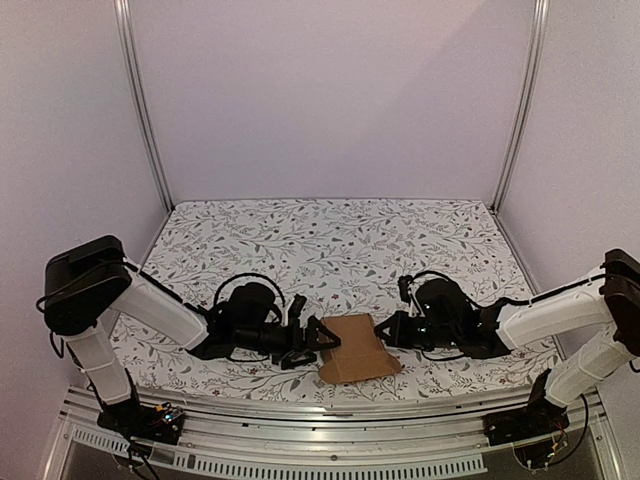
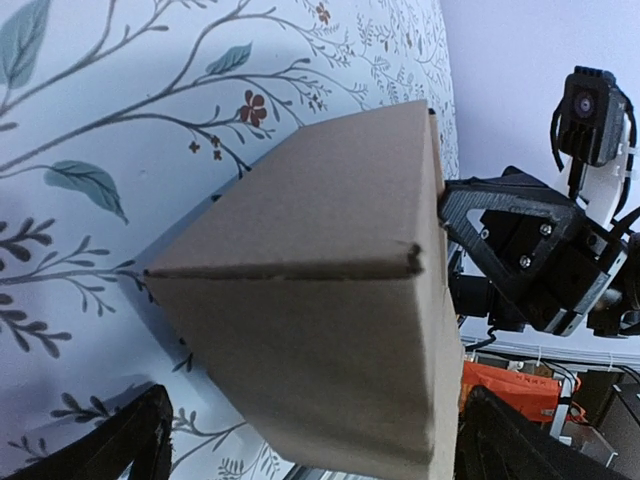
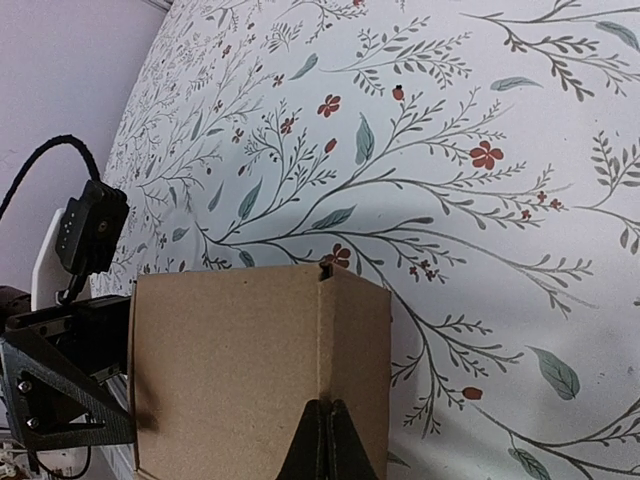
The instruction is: Fold the paper box
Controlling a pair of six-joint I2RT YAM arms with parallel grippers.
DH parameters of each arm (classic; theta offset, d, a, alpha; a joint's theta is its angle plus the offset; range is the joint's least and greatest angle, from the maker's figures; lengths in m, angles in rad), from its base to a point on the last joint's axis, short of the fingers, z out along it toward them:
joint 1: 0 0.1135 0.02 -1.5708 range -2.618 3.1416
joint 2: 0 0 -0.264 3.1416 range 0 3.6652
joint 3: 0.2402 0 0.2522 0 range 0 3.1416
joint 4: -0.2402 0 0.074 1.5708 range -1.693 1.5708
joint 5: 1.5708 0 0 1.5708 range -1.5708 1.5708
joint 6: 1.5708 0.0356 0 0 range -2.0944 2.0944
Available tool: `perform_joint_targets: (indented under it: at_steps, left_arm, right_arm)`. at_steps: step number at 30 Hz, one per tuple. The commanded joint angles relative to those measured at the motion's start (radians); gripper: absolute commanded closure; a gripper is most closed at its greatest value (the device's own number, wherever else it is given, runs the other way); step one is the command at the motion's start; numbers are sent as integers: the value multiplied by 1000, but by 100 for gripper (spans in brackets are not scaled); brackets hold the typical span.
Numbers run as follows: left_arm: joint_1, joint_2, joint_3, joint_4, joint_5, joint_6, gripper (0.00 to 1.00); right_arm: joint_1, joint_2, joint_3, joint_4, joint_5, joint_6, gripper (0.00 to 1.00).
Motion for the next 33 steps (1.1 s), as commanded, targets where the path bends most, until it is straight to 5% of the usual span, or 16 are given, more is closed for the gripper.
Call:
perform_joint_targets:
  at_steps: [1,11,28,33]
  left_arm:
    - [12,54,24,36,23,-9,0]
    - [13,98,40,150,42,-60,3]
    - [14,87,65,119,69,-47,40]
    - [17,62,63,88,69,-34,46]
  right_arm:
    - [8,26,-72,-139,-14,21,100]
    - [8,15,-93,-121,-15,31,100]
    - [8,10,-80,-113,-15,25,100]
    - [8,-53,-75,-116,-14,15,83]
